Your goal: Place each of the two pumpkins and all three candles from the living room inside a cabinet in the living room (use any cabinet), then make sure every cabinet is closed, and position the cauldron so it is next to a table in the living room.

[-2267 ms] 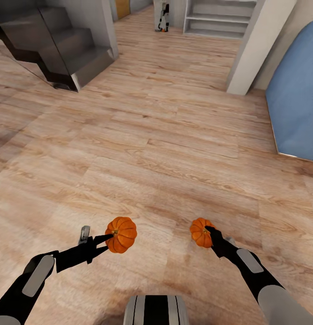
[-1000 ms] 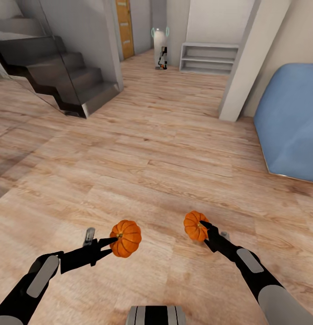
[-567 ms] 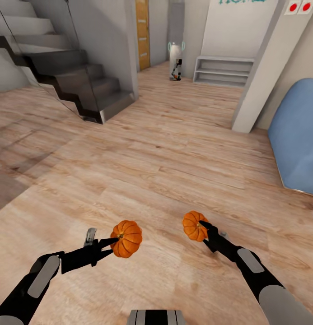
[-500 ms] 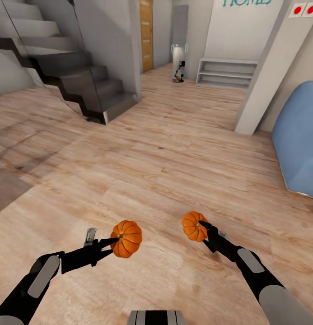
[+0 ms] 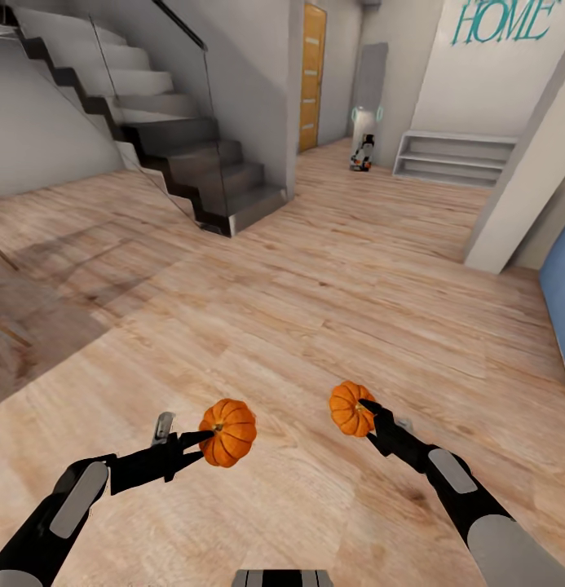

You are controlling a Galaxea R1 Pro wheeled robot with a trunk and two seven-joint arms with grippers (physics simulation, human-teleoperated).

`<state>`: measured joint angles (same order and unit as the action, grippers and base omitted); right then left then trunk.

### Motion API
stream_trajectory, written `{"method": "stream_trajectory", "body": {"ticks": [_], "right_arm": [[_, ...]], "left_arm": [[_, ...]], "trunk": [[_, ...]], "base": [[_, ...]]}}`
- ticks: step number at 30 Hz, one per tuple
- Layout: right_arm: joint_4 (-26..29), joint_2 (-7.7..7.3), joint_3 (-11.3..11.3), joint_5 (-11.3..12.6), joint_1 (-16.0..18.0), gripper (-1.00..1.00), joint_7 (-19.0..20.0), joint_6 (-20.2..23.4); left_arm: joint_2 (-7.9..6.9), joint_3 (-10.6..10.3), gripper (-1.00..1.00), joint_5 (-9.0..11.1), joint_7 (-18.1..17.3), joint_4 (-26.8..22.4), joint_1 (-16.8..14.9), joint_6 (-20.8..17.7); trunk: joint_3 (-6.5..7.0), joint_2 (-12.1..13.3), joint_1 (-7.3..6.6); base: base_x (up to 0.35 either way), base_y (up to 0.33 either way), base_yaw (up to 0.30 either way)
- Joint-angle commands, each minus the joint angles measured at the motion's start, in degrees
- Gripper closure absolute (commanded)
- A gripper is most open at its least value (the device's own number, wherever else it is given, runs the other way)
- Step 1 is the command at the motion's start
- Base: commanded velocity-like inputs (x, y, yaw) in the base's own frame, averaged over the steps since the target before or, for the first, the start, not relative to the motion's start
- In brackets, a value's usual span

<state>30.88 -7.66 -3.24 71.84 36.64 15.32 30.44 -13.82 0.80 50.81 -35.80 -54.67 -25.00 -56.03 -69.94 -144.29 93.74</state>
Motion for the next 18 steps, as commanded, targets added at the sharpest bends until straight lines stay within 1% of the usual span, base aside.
{"method": "stream_trajectory", "body": {"ticks": [1,4,11,15,18], "right_arm": [[0.0,0.01,-0.3,0.3,0.0,1.00,0.1,0.4],[0.0,0.01,-0.3,0.3,0.0,1.00,0.1,0.4],[0.0,0.03,-0.3,0.3,0.0,1.00,0.0,0.4],[0.0,0.09,-0.3,0.3,0.0,1.00,-0.1,0.4],[0.0,0.09,-0.3,0.2,0.0,1.00,-0.1,0.4]], "left_arm": [[0.01,0.1,1.00,0.5,-0.2,0.0,-0.1,-0.5],[-0.14,0.1,1.00,0.5,-0.2,0.0,-0.1,-0.5],[0.10,0.2,1.00,0.6,-0.2,0.0,-0.1,-0.6],[0.11,0.3,1.00,0.6,-0.2,0.0,-0.1,-0.6],[0.11,0.4,1.00,0.7,-0.3,0.0,-0.1,-0.6]], "trunk": [[0.19,0.0,-0.04],[0.85,0.0,-0.12],[2.41,0.1,-0.30],[3.29,0.2,-0.40],[3.96,0.2,-0.48]], "base": [[0.000,0.000,0.289],[0.000,0.000,0.289],[-0.014,0.000,0.289],[-0.254,0.000,0.289],[-0.128,0.000,0.289]]}}
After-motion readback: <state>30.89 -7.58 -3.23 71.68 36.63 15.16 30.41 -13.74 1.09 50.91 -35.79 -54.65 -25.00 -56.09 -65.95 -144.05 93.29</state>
